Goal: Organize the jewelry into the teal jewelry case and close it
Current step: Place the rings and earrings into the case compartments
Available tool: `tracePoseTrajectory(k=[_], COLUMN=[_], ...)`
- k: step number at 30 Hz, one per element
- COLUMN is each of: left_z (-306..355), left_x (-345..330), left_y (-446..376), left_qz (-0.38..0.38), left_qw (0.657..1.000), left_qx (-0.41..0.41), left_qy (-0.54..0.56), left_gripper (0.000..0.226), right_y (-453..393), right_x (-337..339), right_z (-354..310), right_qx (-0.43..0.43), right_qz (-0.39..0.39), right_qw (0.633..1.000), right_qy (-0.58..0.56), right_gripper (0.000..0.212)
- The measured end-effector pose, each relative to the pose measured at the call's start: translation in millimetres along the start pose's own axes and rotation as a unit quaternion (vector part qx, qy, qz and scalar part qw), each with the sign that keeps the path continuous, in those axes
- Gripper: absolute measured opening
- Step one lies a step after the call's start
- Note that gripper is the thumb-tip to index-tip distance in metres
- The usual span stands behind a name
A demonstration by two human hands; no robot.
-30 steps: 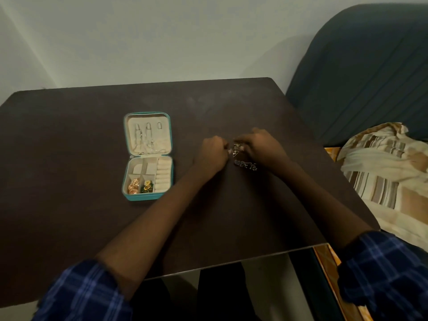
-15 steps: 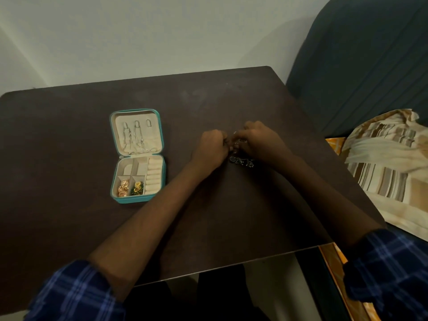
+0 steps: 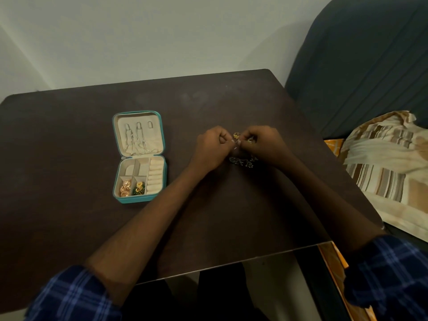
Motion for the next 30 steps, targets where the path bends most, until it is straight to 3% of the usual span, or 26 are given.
tracePoseTrajectory(k=[6, 12, 22, 26, 30], left_z=[0.6, 8.4, 14.5, 8.3, -2.5], left_x=[1.1, 21.1, 84.1, 109.0, 128.9], left_y=[3.1, 12.3, 40.1, 53.0, 64.3], left_qz=[-0.038, -0.046, -0.011, 0.022, 0.036], left_qw=[0.980, 0.969, 0.971, 0.964, 0.956], left_qx=[0.041, 0.026, -0.011, 0.004, 0.028], left_qy=[0.191, 0.240, 0.240, 0.263, 0.290], left_gripper=[0.010, 0.019, 0.017, 0.017, 0.016], right_y=[5.0, 16.0, 27.6, 29.7, 30.3], right_x=[-1.2, 0.4, -7.6, -15.7, -25.3], right_z=[11.4, -14.0, -72.2, -92.5, -112.0], right_qx=[-0.074, -0.068, -0.050, -0.045, -0.048], right_qz=[0.006, 0.029, 0.013, 0.004, -0.016], right_qw=[0.984, 0.955, 0.934, 0.932, 0.907], right_qy=[-0.162, -0.286, -0.352, -0.361, -0.419], right_gripper=[0.014, 0.007, 0.006, 0.008, 0.009])
Point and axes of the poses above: each hand's wrist, its own y-axis away from the middle knuckle, its own x-axis out of the back of the hand, z = x × y, the point moved 5 cm from there along -y, towards the middle knuckle, and after that the axes turned 9 degrees about -y, right-handed, at the moved point
